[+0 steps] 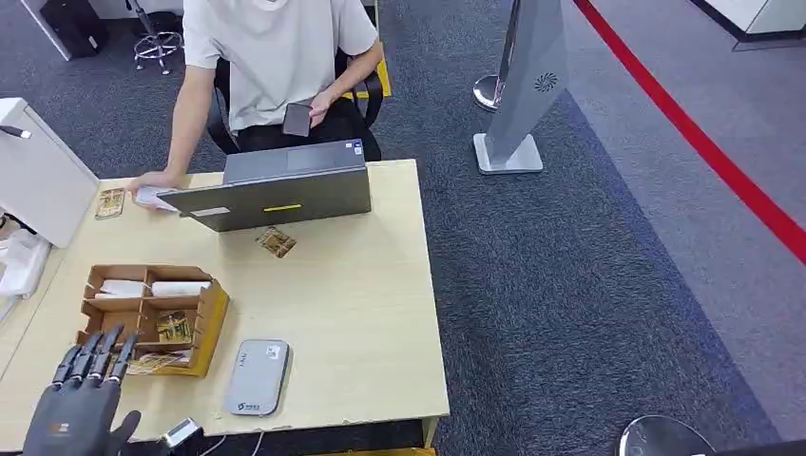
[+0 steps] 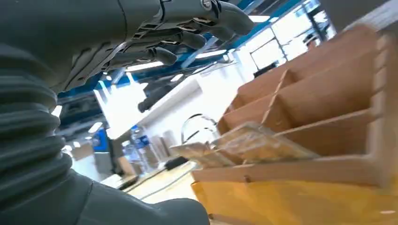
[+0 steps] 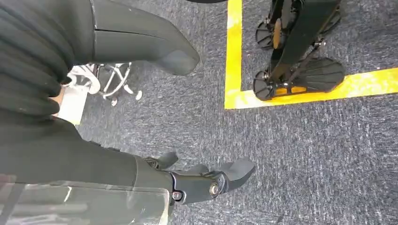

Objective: Pass the card to the sensor for recognition and then transmit it.

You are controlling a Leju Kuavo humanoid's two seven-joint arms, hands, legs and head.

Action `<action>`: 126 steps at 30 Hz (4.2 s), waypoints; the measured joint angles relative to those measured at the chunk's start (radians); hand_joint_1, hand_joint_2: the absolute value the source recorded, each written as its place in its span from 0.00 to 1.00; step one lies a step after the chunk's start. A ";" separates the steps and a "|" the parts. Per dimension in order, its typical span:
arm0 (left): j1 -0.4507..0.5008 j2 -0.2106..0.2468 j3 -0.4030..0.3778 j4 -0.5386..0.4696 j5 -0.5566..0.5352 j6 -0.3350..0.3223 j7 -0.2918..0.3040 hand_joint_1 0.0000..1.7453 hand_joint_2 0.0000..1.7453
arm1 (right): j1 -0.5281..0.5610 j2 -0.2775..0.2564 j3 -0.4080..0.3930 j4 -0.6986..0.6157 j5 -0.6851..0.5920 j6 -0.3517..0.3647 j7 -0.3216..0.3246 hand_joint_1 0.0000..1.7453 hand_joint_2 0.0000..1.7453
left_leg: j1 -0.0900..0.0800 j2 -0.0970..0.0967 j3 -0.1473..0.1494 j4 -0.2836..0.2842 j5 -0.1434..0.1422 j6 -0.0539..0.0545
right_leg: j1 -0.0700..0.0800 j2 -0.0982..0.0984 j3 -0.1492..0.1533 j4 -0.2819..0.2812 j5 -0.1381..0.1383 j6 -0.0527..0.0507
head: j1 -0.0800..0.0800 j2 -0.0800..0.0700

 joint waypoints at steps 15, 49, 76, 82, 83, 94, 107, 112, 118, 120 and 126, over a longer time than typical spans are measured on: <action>-0.148 -0.133 0.116 0.253 -0.104 0.044 -0.042 0.00 1.00 | -0.017 0.000 0.000 0.003 0.021 -0.007 -0.024 0.00 1.00 | 0.000 -0.001 0.000 0.000 0.000 0.000 | 0.000 -0.001 0.000 0.000 0.000 0.000 | 0.000 0.000; -0.249 -0.255 0.103 0.409 -0.177 0.195 -0.073 0.00 1.00 | -0.031 0.000 0.000 0.020 0.052 -0.018 -0.043 0.00 1.00 | 0.000 0.000 0.000 0.001 0.000 0.000 | 0.000 -0.001 0.000 0.000 0.000 0.000 | 0.000 0.000; -0.251 -0.260 0.093 0.411 -0.177 0.195 -0.073 0.00 1.00 | -0.031 0.000 0.000 0.023 0.052 -0.018 -0.045 0.00 1.00 | 0.000 0.000 0.000 0.001 0.000 0.000 | 0.000 -0.001 0.000 0.000 0.000 0.000 | 0.000 0.000; -0.251 -0.260 0.093 0.411 -0.177 0.192 -0.073 0.00 1.00 | -0.031 0.000 0.000 0.023 0.053 -0.016 -0.045 0.00 1.00 | 0.000 0.000 0.000 0.001 0.000 0.000 | 0.000 -0.001 0.000 0.000 0.000 0.000 | 0.000 0.000; -0.251 -0.260 0.093 0.411 -0.177 0.192 -0.073 0.00 1.00 | -0.031 0.000 0.000 0.023 0.053 -0.016 -0.045 0.00 1.00 | 0.000 0.000 0.000 0.001 0.000 0.000 | 0.000 -0.001 0.000 0.000 0.000 0.000 | 0.000 0.000; -0.252 -0.261 0.082 0.392 -0.177 0.191 -0.079 0.00 1.00 | -0.031 0.000 0.000 0.023 0.055 -0.011 -0.046 0.00 1.00 | 0.000 -0.001 0.000 0.001 0.000 0.000 | 0.000 -0.001 0.000 0.000 0.000 0.000 | 0.000 0.000; -0.251 -0.260 0.073 0.375 -0.176 0.187 -0.074 1.00 1.00 | -0.031 0.000 0.000 0.023 0.068 -0.013 -0.052 0.00 1.00 | 0.000 -0.001 0.000 0.001 0.000 0.000 | 0.000 -0.001 0.000 0.000 0.001 0.000 | 0.000 0.000; -0.251 -0.260 0.073 0.375 -0.175 0.187 -0.074 1.00 1.00 | -0.031 0.000 0.000 0.023 0.068 -0.014 -0.052 0.00 1.00 | 0.000 -0.001 0.000 0.001 0.000 0.000 | 0.000 -0.001 0.000 0.000 0.001 0.000 | 0.000 0.000; -0.251 -0.260 0.073 0.369 -0.174 0.180 -0.076 1.00 1.00 | -0.031 0.000 0.000 0.023 0.068 -0.014 -0.052 0.00 1.00 | 0.000 -0.001 0.000 0.001 0.000 0.000 | 0.000 -0.001 0.000 0.000 0.001 0.000 | 0.000 0.000; -0.251 -0.260 0.073 0.369 -0.172 0.176 -0.080 1.00 1.00 | -0.031 0.000 0.000 0.023 0.068 -0.013 -0.052 0.00 1.00 | 0.000 -0.001 0.000 0.001 0.000 0.000 | 0.000 -0.001 0.000 0.000 0.001 0.000 | 0.000 0.000; -0.251 -0.260 0.073 0.363 -0.171 0.169 -0.082 1.00 1.00 | -0.031 0.000 -0.001 0.023 0.069 -0.013 -0.052 0.00 1.00 | 0.000 -0.001 0.000 0.001 0.000 0.000 | 0.000 -0.001 0.000 0.000 0.001 0.000 | 0.000 0.000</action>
